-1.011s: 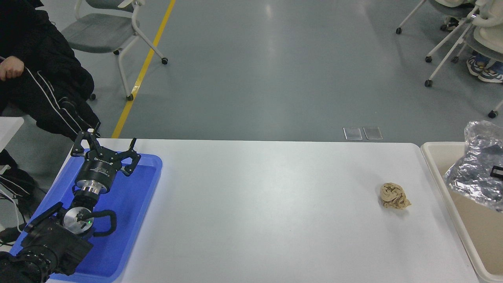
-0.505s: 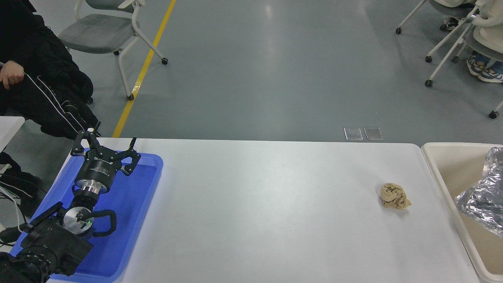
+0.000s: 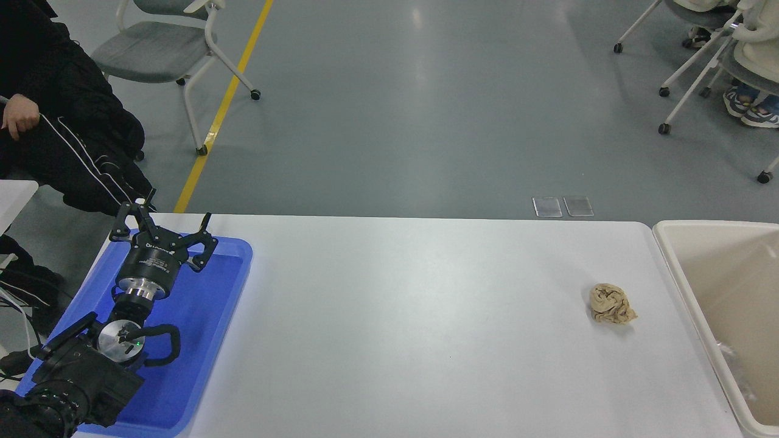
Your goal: Pick up foil plate and place in dustbin
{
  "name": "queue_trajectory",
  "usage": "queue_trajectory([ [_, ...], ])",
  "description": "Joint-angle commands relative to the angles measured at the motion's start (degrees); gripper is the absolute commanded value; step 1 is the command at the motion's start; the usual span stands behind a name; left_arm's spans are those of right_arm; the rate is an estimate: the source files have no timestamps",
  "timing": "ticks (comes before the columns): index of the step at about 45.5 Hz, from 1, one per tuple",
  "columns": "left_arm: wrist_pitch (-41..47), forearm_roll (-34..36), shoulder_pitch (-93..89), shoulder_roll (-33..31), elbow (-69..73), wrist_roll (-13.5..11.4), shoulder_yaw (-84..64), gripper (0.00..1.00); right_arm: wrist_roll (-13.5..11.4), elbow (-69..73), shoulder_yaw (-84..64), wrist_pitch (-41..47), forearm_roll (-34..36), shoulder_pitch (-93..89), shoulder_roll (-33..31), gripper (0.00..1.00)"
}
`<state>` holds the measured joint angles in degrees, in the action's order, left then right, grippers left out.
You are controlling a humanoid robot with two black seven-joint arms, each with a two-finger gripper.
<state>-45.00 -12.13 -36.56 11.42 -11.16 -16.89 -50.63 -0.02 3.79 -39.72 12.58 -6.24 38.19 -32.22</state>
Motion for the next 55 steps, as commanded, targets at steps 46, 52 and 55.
queue_trajectory([
  [46, 0.00, 0.00, -0.09, -0.16, -0.01, 0.01, 0.00, 1.00, 0.11, 76.00, -26.90, 7.80, -21.70, 78.52, -4.34, 1.00],
  [52, 0.00, 0.00, 0.00, -0.16, -0.01, 0.01, 0.00, 1.00, 0.11, 83.73, -27.08, 14.39, -21.88, 88.97, -4.25, 1.00],
  [55, 0.00, 0.00, -0.09, -0.08, -0.01, 0.01, 0.00, 1.00, 0.11, 86.29, -27.08, 17.20, -21.88, 93.63, -3.99, 1.00],
])
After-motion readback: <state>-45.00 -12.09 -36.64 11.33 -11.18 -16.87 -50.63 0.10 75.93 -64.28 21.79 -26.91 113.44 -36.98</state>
